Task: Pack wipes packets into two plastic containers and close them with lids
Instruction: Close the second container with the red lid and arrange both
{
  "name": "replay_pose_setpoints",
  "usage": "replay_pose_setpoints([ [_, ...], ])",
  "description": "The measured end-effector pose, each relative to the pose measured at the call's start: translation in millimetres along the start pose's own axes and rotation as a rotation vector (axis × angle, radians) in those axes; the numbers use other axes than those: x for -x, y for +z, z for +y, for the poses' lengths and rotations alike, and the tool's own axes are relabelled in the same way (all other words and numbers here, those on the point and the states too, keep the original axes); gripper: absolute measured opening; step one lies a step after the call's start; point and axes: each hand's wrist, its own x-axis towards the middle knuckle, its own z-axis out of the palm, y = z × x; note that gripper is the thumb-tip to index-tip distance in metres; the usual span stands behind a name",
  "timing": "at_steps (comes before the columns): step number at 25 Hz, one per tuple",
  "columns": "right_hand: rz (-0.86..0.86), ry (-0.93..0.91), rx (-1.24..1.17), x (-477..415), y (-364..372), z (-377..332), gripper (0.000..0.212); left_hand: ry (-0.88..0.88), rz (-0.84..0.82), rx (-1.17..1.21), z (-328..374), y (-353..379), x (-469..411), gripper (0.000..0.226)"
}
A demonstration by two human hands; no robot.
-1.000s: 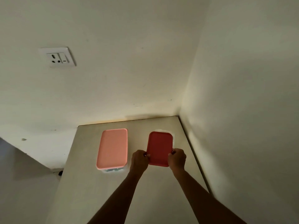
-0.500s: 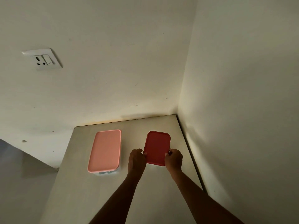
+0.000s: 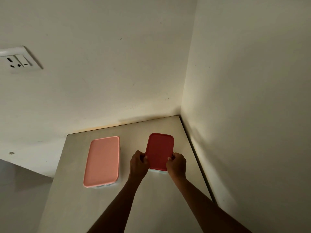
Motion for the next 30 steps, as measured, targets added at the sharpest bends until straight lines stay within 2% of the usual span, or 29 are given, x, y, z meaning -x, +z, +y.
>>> replay_pose_setpoints([
  [2, 0.002, 0.026, -0.021, -4, 2, 2, 0.017, -0.025, -0.112, 0.039, -1, 0, -6, 0.02],
  [5, -0.017, 0.106, -0.095, -11, 4, -5, 0.018, -0.079, -0.278, 0.082, 10, -3, -26, 0.048],
  [8, -0.047, 0.171, -0.201, -26, 8, -19, 0.026, -0.124, -0.34, 0.085, 29, 0, -47, 0.062],
  [12, -0.07, 0.274, -0.329, -54, 8, -31, 0.038, -0.153, -0.292, 0.121, 41, 13, -73, 0.049],
  [15, -0.085, 0.253, -0.45, -69, 14, -30, 0.045, -0.201, -0.264, 0.209, 41, 25, -91, 0.044],
  [17, -0.115, 0.207, -0.487, -78, 22, -29, 0.036, -0.216, -0.241, 0.252, 37, 33, -96, 0.04],
  [18, -0.13, 0.207, -0.485, -82, 25, -29, 0.034, -0.216, -0.229, 0.26, 32, 38, -97, 0.04],
  [20, -0.145, 0.246, -0.445, -91, 31, -25, 0.055, -0.197, -0.189, 0.269, 22, 45, -100, 0.049],
  [22, -0.123, 0.25, -0.389, -97, 35, -18, 0.065, -0.188, -0.157, 0.272, 15, 50, -103, 0.055],
  [30, -0.022, 0.163, -0.287, -106, 38, -16, 0.055, -0.141, -0.127, 0.235, 12, 52, -106, 0.057],
])
